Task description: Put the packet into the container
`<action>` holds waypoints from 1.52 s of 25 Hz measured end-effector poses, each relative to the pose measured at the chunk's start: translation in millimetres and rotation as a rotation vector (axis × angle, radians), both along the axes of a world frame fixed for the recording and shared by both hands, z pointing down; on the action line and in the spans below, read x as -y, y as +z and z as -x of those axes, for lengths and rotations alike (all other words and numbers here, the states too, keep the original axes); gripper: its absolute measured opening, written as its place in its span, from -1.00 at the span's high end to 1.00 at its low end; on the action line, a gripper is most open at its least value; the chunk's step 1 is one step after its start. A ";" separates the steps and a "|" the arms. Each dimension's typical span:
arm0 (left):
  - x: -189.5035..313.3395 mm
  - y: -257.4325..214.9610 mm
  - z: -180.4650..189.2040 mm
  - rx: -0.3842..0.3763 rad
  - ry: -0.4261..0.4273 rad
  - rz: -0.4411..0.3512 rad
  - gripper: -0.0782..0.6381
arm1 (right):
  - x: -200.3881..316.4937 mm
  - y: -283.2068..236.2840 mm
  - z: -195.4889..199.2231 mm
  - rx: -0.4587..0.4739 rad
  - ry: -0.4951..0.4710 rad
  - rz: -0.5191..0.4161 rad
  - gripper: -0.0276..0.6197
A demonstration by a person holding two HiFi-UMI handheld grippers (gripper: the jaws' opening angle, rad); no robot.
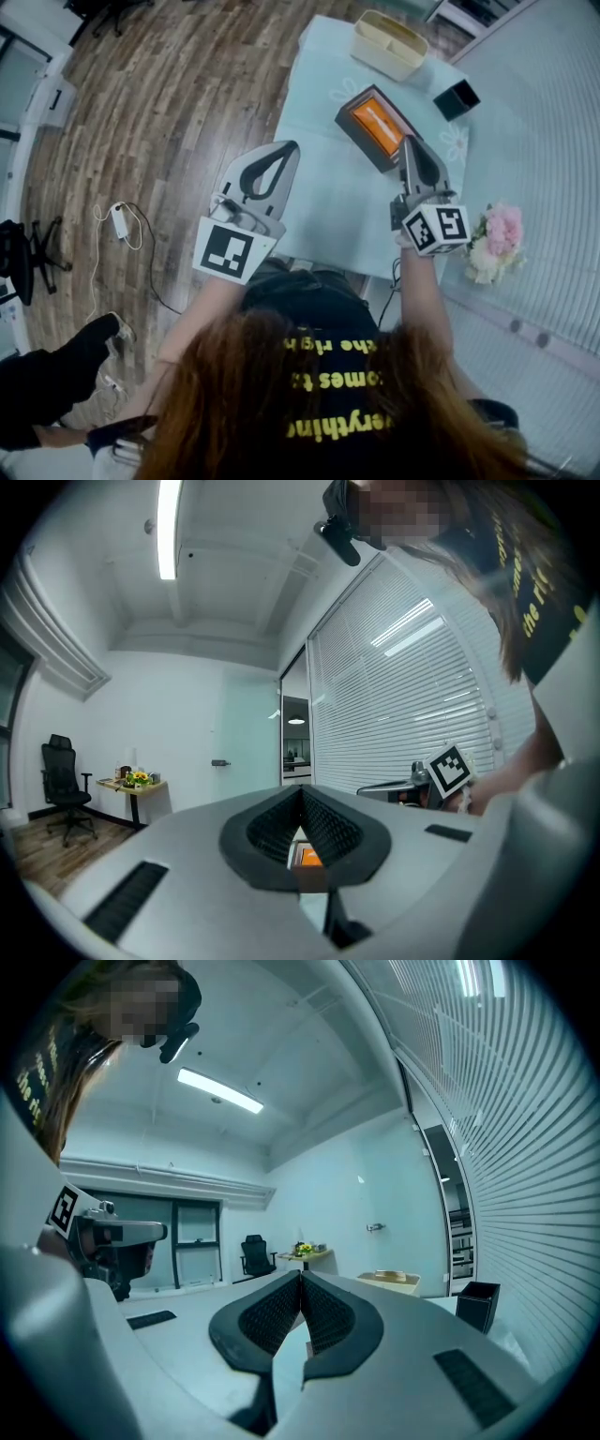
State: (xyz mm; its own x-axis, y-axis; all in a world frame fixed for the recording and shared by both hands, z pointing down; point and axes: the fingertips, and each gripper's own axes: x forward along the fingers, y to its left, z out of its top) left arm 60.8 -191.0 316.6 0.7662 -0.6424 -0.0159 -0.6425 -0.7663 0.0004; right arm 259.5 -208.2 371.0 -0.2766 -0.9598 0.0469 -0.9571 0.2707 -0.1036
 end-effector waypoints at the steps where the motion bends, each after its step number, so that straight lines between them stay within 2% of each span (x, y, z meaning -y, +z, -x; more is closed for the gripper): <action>1: -0.3 0.8 -0.7 -0.001 0.002 0.001 0.79 | -3.1 -0.8 3.4 0.008 -0.002 0.007 0.84; 7: -6.2 3.4 -5.9 0.003 0.028 0.003 0.79 | -22.3 -20.3 29.8 -0.008 -0.047 -0.021 0.84; 12: -9.3 4.3 -7.2 0.000 0.040 0.009 0.79 | -30.4 -36.3 40.9 0.079 -0.058 -0.034 0.84; 20: -9.3 5.9 -10.8 -0.007 0.050 0.005 0.79 | -41.7 -40.0 51.1 -0.005 -0.064 -0.046 0.84; 24: -8.8 4.1 -7.6 -0.008 0.040 0.001 0.79 | -50.4 -38.2 50.5 0.000 -0.040 -0.037 0.84; 38: -0.4 -2.1 -10.5 -0.022 0.029 -0.009 0.79 | -47.7 -46.8 58.5 -0.040 -0.052 -0.070 0.85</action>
State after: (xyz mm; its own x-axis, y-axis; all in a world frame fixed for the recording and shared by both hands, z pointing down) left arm 71.2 -190.6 314.5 0.7842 -0.6194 -0.0382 -0.6196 -0.7849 0.0075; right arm 201.0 -160.5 324.2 -0.3255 -0.9455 -0.0075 -0.9445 0.3255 -0.0450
